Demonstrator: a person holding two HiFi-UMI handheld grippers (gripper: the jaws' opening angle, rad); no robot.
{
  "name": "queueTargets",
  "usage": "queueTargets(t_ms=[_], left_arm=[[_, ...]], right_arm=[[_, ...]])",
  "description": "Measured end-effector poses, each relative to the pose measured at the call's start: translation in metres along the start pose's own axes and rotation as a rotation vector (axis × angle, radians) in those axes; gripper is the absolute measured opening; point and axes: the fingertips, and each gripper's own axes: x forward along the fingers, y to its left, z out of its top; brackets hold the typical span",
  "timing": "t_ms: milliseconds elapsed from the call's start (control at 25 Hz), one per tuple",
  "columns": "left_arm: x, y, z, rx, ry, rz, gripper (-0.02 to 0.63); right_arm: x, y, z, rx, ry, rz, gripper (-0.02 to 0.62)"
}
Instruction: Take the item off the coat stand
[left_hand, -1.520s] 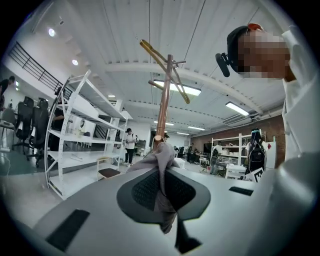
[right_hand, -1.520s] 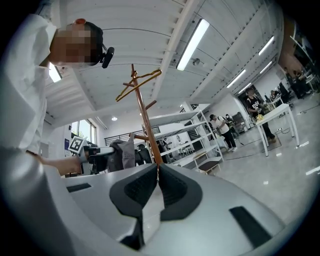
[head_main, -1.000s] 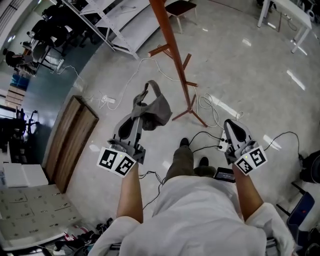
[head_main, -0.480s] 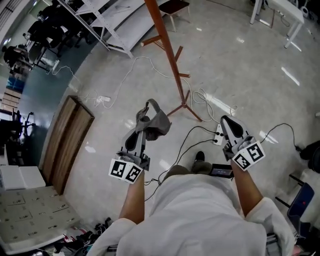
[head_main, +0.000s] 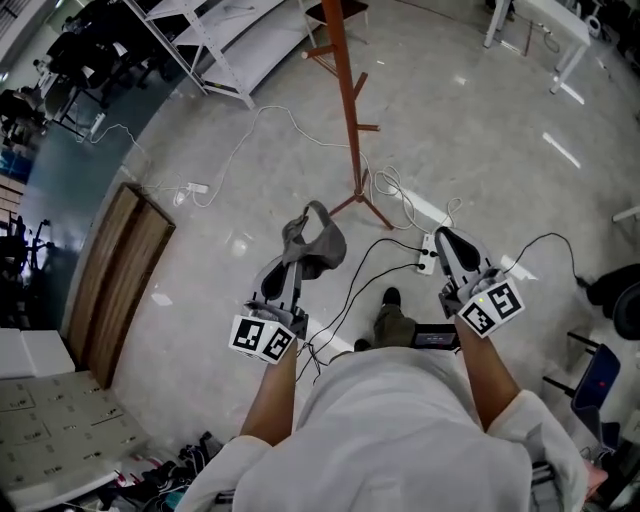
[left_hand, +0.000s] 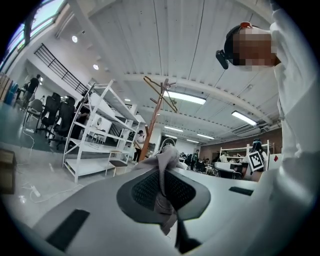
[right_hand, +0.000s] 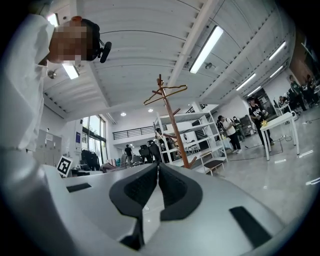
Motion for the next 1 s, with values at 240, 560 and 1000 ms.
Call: queueTargets(t_ms=[240, 560, 1000], left_arm=[[-0.069, -0.003, -0.018, -0.038, 0.011, -0.002, 0.026], [-0.133, -0.035, -0.038, -0.100, 0.029, -0.029, 0.026], [-0.141, -0.071, -0.046, -0.113, 0.072, -0.115, 0.026]], right_arm=[[-0.019, 0.065, -0.023, 0.006, 0.022, 0.032, 0.026], [-0.071, 0.120, -0.037, 0.004, 0.048, 0.030, 0.026], [-0.084, 0.130, -0.045, 0.029, 0.059, 0.023, 0.026]])
